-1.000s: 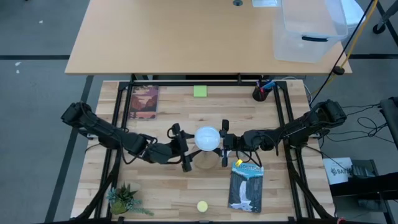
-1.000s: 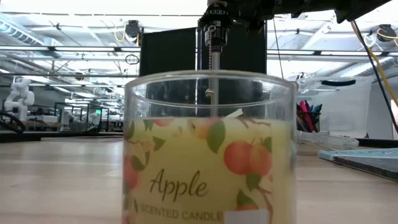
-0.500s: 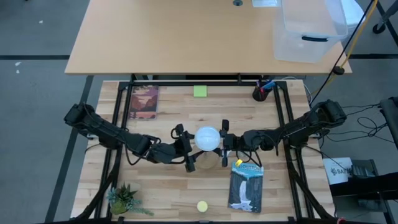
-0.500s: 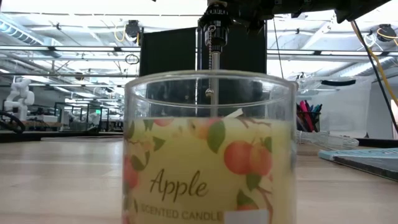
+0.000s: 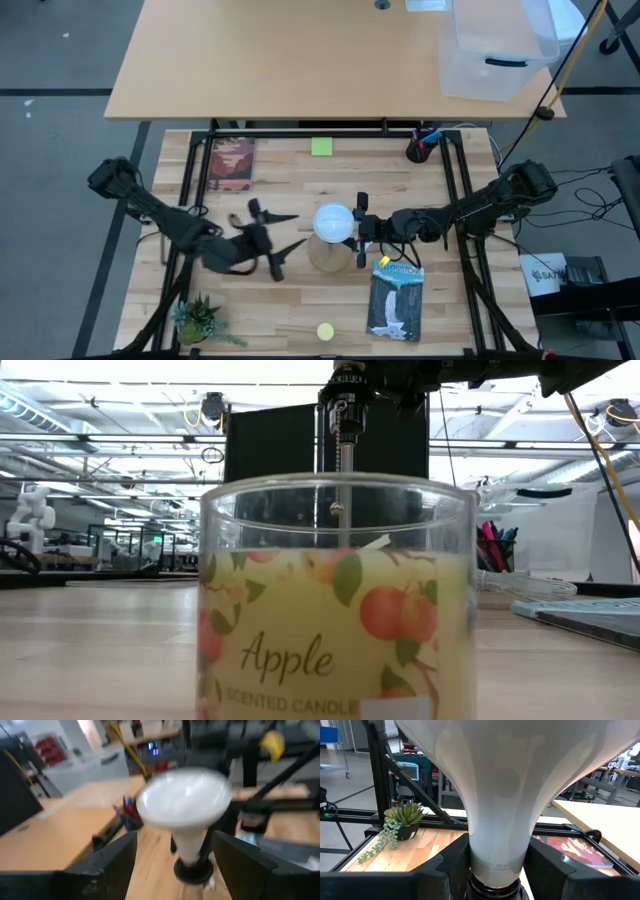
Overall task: Screw lightbulb
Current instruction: Insert the white lightbulb into the brown lamp
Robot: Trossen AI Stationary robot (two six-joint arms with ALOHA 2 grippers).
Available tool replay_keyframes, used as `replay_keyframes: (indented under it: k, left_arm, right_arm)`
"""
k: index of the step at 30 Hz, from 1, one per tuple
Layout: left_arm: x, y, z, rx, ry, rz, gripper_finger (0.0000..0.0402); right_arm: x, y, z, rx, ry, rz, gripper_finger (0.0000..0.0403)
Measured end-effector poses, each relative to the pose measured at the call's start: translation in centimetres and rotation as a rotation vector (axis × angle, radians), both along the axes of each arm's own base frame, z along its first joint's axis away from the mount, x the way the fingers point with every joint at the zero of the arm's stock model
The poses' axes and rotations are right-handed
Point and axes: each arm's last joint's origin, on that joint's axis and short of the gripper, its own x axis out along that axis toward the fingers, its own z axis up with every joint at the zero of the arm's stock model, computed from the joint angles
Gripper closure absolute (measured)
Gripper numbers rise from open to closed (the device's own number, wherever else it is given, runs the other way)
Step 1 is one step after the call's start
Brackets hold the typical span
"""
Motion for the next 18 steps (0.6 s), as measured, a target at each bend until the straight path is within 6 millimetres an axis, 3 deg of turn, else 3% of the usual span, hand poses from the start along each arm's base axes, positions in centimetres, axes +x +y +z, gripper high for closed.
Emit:
replay_keyframes:
  k: [5,14,18]
  left_arm:
    - [0.0,0.4,1.8,0.020,-0.105,-0.021,0.0138]
    - [1.6,3.0,4.7,0.010,-0.044,-0.079,0.0138]
    - [3.0,3.5,4.8,0.021,0.026,-0.105,0.0138]
  right_arm:
    - [0.0,0.0,0.0,0.000,0.001,0.000,0.0243]
    - [0.0,0.0,0.0,0.017,0.002,-0.001,0.0243]
    - [0.0,0.0,-0.1,0.016,0.011,-0.001,0.0236]
